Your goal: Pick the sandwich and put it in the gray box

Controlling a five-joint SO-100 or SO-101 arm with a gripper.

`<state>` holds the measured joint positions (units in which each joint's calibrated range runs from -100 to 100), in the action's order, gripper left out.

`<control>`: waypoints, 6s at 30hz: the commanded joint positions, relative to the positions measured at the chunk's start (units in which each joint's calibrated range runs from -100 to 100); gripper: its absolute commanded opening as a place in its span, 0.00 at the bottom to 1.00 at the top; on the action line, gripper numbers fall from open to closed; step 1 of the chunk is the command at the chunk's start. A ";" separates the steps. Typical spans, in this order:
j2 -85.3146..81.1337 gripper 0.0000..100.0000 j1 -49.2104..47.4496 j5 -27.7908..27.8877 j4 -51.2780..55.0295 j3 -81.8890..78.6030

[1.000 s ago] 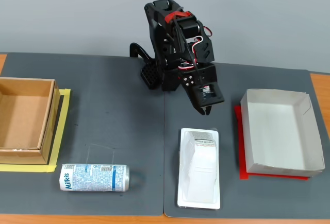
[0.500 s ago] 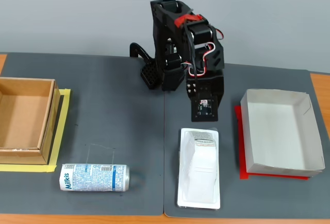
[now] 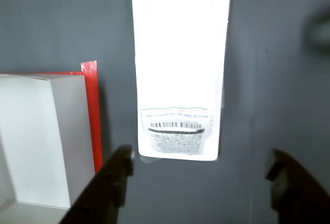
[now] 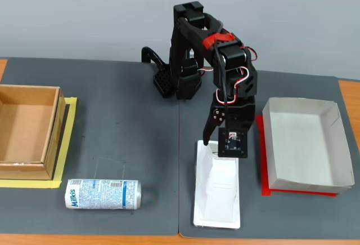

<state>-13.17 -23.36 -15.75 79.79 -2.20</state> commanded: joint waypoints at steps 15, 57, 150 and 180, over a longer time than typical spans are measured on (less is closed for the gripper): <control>5.07 0.42 -3.38 0.30 2.33 6.50; 14.57 0.50 -2.34 -0.16 -6.96 6.59; 4.14 0.21 -3.98 0.36 1.11 6.23; -3.91 0.21 -25.24 -10.79 0.07 19.61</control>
<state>-15.29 -45.76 -25.08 82.91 15.49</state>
